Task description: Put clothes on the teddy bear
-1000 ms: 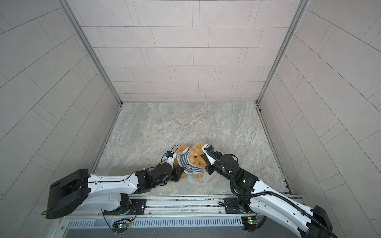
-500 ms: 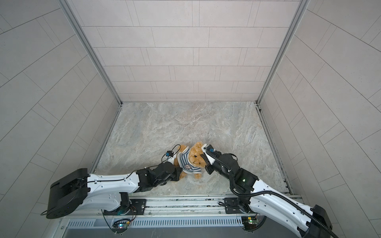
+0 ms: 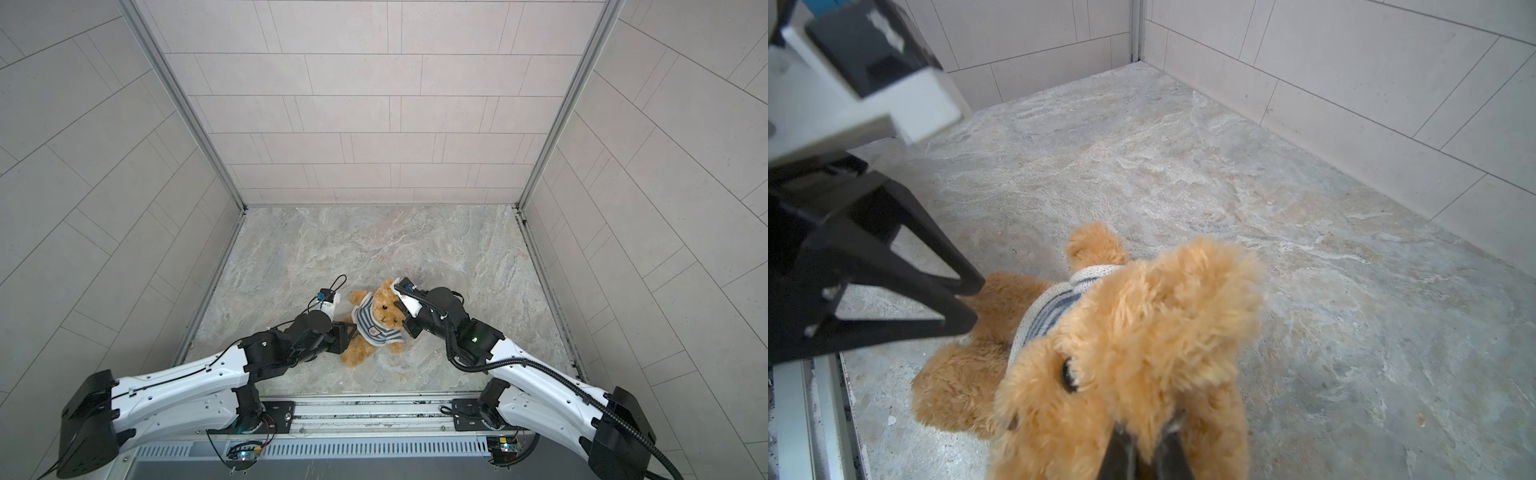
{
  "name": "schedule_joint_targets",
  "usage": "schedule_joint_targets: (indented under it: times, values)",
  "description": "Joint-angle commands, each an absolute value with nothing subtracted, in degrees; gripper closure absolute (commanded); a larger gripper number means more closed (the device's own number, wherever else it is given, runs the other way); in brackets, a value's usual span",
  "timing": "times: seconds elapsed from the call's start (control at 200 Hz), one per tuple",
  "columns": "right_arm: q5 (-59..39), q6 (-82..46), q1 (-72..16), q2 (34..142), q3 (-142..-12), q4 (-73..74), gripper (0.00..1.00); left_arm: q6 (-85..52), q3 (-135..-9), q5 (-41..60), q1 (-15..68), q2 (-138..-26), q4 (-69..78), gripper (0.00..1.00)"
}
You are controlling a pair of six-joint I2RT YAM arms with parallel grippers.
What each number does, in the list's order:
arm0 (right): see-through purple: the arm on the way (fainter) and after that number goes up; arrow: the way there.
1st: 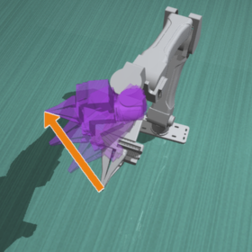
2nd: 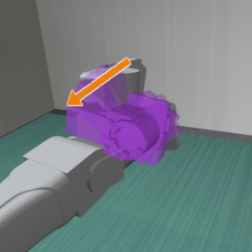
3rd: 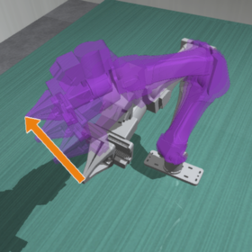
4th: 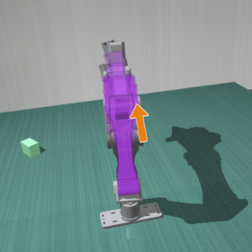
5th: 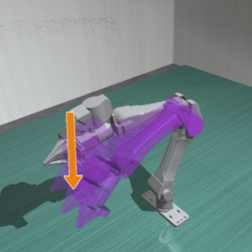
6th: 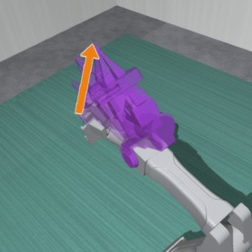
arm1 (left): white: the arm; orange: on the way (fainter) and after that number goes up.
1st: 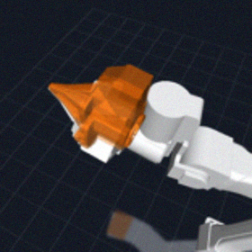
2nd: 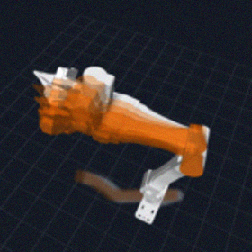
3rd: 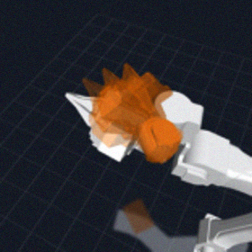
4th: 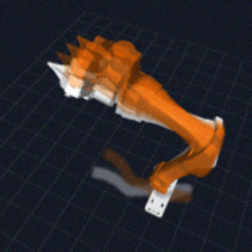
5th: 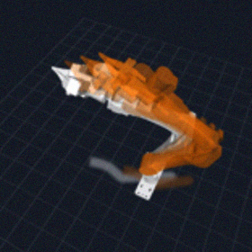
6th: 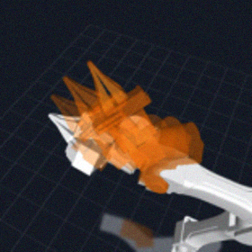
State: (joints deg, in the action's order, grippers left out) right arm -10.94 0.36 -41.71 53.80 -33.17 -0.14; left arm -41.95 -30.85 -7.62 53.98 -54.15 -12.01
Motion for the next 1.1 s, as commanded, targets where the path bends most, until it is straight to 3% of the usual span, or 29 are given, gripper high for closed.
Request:
schedule_joint_targets:
  times: [0.0, 0.315, 0.586, 0.771, 1.096]
  values:
    - [-17.6, 3.7, -39.7, 56.2, -36.7, 0.0, 1.00, -35.7, -30.9, -4.2, 47.2, -53.0, -18.9, 0.52]
    - [-27.0, 6.0, -35.2, 68.4, -43.3, -0.3, 0.94, -29.9, -30.3, -3.7, 36.0, -59.8, -18.0, 0.52]
    - [-29.5, 6.3, -32.7, 78.0, -48.1, 0.4, 0.87, -30.2, -30.7, -1.1, 35.6, -66.0, -15.4, 0.52]
    - [-29.3, 5.5, -32.3, 84.7, -52.6, 2.1, 0.77, -30.6, -29.3, 0.5, 35.6, -66.0, -14.0, 0.53]
    - [-31.1, 5.9, -32.3, 98.1, -63.6, 1.7, 0.71, -34.3, -24.0, 4.9, 36.4, -63.0, -10.0, 0.53]
